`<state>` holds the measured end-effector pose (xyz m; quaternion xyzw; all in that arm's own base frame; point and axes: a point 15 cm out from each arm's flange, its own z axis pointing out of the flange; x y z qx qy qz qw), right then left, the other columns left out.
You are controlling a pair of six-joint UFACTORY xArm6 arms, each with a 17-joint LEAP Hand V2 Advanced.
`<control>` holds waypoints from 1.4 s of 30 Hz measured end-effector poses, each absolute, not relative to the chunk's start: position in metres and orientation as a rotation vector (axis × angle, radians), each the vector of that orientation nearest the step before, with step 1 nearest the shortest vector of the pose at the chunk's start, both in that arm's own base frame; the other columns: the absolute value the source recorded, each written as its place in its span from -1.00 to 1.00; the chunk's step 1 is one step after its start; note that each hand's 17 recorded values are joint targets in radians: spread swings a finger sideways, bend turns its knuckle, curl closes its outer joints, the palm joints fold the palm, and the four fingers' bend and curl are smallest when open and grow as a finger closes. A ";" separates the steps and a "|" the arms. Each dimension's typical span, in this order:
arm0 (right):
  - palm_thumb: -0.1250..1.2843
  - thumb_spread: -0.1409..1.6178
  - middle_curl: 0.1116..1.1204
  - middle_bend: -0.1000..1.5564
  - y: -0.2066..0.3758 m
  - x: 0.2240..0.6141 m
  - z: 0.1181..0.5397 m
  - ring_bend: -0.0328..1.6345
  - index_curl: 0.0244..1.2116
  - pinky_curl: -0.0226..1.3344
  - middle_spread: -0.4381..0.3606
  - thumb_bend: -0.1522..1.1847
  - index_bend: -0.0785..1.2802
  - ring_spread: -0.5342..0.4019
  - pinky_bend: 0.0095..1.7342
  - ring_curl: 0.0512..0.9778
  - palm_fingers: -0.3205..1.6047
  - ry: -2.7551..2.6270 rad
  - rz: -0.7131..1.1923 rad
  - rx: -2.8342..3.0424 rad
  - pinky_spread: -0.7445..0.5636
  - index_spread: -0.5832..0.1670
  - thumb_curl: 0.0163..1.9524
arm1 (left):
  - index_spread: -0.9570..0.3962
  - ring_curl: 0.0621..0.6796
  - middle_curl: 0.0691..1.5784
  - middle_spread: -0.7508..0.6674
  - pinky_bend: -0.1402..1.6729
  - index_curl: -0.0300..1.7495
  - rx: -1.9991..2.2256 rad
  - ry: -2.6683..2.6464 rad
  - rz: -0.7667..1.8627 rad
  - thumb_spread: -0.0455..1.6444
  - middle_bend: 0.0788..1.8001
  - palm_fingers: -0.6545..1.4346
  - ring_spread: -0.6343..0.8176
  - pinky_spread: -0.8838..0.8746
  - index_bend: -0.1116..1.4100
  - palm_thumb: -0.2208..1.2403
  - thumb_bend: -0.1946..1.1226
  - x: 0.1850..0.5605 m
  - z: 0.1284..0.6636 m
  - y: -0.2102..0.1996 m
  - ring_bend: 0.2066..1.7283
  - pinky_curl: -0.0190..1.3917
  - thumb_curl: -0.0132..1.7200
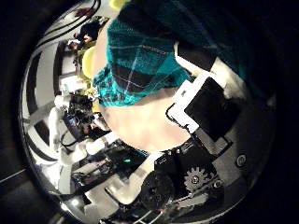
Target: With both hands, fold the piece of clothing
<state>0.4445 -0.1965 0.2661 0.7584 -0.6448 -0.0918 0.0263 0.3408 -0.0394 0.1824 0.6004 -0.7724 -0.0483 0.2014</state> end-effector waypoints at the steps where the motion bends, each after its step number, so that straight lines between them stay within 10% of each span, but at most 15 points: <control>1: 0.63 0.49 0.45 0.72 -0.189 0.445 0.274 0.76 0.47 0.72 -0.28 -0.73 0.67 -0.35 0.37 0.48 0.38 -1.989 -0.281 2.361 -0.15 -0.27 -0.29 | 0.25 -0.41 -0.61 0.06 -0.46 -0.56 1.675 -2.160 -0.134 0.46 -0.74 0.02 -0.02 0.19 -0.63 -0.31 -0.72 0.340 0.188 -0.036 -0.33 -0.47 -0.68; 18: 0.68 0.44 0.43 0.71 0.126 0.449 0.373 0.71 0.46 0.87 -0.26 -0.78 0.65 -0.34 0.29 0.52 0.46 -1.486 -0.167 2.740 -0.13 -0.22 -0.19 | 0.08 -0.32 -0.35 -0.35 -0.46 -0.50 1.848 -2.042 -0.109 0.50 -0.32 0.25 -0.51 -0.19 -0.58 -0.22 -0.72 0.303 0.270 0.075 -0.25 -0.46 -0.67; 31: 0.42 0.39 0.31 0.65 0.353 0.440 0.240 0.67 0.37 0.78 -0.25 -0.83 0.50 -0.31 0.20 0.44 0.50 -1.124 -0.032 2.810 -0.18 -0.23 -0.21 | 0.01 -0.16 -0.12 -0.49 -0.39 -0.37 1.968 -1.902 -0.046 0.56 -0.19 0.19 -0.62 -0.28 -0.50 -0.11 -0.72 0.241 0.258 0.142 -0.18 -0.42 -0.64; 34: 0.29 0.40 0.22 0.49 0.359 0.442 0.237 0.66 0.29 0.60 -0.27 -0.84 0.01 -0.35 0.17 0.35 0.19 -1.112 -0.016 2.828 -0.35 -0.27 -0.25 | 0.00 -0.12 -0.08 -0.51 -0.37 -0.35 1.979 -1.913 -0.049 0.56 -0.19 0.18 -0.62 -0.29 -0.49 -0.09 -0.72 0.234 0.262 0.147 -0.16 -0.40 -0.63; 38: 0.17 0.40 -0.04 -0.01 0.360 0.443 0.240 0.45 0.06 0.56 -0.22 -0.84 -0.41 -0.20 0.13 0.24 -0.68 -1.090 -0.012 2.845 -0.19 -0.44 -0.33 | -0.01 -0.08 -0.04 -0.52 -0.35 -0.31 1.987 -1.907 -0.050 0.57 -0.19 0.16 -0.62 -0.29 -0.47 -0.06 -0.72 0.222 0.263 0.149 -0.14 -0.39 -0.62; 42: 0.07 0.39 -0.29 -0.29 0.351 0.448 0.254 0.19 -0.19 0.43 0.01 -0.84 -0.58 0.18 0.05 -0.08 -0.75 -1.056 -0.004 2.875 0.17 -0.57 -0.40 | -0.01 -0.04 0.00 -0.53 -0.34 -0.28 1.981 -1.911 -0.054 0.57 -0.18 0.15 -0.62 -0.29 -0.46 -0.05 -0.72 0.216 0.263 0.142 -0.12 -0.37 -0.61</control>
